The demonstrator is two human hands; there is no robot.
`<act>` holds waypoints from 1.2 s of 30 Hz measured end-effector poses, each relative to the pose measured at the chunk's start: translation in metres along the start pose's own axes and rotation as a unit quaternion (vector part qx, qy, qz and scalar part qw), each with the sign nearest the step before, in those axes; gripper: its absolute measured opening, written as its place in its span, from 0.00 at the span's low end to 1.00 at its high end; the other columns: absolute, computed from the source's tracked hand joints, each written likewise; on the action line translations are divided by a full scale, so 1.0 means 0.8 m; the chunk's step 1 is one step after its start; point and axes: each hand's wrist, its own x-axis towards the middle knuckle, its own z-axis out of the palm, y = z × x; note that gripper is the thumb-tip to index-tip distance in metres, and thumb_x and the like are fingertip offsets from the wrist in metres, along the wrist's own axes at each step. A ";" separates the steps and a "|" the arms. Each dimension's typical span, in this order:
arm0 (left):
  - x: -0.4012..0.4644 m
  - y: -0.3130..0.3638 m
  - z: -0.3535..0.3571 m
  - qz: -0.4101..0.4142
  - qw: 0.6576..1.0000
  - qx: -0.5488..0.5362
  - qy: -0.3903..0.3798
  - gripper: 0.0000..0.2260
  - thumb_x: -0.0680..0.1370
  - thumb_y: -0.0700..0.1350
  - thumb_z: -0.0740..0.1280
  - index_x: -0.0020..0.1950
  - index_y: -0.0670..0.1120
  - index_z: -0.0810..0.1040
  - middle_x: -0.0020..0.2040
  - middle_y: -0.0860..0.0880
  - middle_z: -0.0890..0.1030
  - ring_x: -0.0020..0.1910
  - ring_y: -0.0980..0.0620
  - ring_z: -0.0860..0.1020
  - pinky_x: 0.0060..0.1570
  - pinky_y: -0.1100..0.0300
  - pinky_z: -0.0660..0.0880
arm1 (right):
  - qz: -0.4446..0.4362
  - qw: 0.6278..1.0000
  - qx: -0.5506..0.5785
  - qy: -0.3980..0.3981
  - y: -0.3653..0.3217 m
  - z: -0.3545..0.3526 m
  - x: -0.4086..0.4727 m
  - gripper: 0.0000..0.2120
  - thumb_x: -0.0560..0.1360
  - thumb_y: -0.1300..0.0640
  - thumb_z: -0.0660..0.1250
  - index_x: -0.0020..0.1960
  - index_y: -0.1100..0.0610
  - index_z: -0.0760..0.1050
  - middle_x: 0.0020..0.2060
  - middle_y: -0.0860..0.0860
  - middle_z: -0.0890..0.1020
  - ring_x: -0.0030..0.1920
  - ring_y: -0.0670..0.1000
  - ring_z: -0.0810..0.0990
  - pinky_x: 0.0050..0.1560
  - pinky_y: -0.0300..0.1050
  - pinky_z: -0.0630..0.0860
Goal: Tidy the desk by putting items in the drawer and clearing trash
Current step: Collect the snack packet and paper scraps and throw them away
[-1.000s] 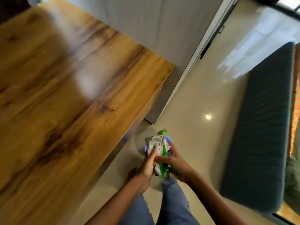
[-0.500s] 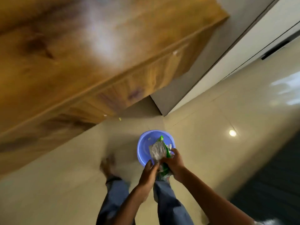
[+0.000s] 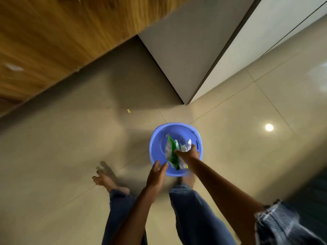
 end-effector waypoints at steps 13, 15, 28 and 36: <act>-0.102 0.052 -0.006 0.064 0.995 0.066 0.023 0.22 0.79 0.40 0.63 0.73 0.42 0.64 0.71 0.42 0.70 0.69 0.47 0.70 0.66 0.57 0.67 | -0.148 0.986 -0.057 0.048 -0.012 -0.062 -0.132 0.17 0.72 0.66 0.65 0.60 0.59 0.75 0.57 0.59 0.80 0.57 0.57 0.78 0.50 0.42 0.70; -0.141 0.071 -0.016 0.093 0.992 0.084 0.035 0.21 0.79 0.38 0.63 0.72 0.40 0.66 0.70 0.41 0.71 0.67 0.47 0.72 0.65 0.57 0.68 | -0.194 0.978 -0.058 0.057 -0.018 -0.079 -0.179 0.18 0.71 0.68 0.66 0.60 0.60 0.76 0.56 0.60 0.80 0.56 0.58 0.78 0.52 0.43 0.71; -0.437 0.224 -0.153 0.377 0.912 0.041 0.155 0.21 0.78 0.42 0.63 0.62 0.67 0.62 0.59 0.68 0.71 0.58 0.70 0.70 0.51 0.83 0.63 | -0.550 0.830 0.017 0.090 -0.181 -0.099 -0.515 0.30 0.63 0.74 0.69 0.50 0.40 0.77 0.46 0.50 0.82 0.46 0.47 0.79 0.49 0.31 0.73; -0.519 0.246 -0.295 0.489 0.838 -0.055 0.235 0.16 0.79 0.46 0.63 0.64 0.61 0.69 0.61 0.58 0.76 0.58 0.61 0.77 0.59 0.61 0.74 | -0.632 0.774 -0.020 -0.037 -0.294 -0.032 -0.651 0.16 0.72 0.68 0.65 0.52 0.50 0.74 0.50 0.50 0.79 0.54 0.53 0.78 0.57 0.53 0.74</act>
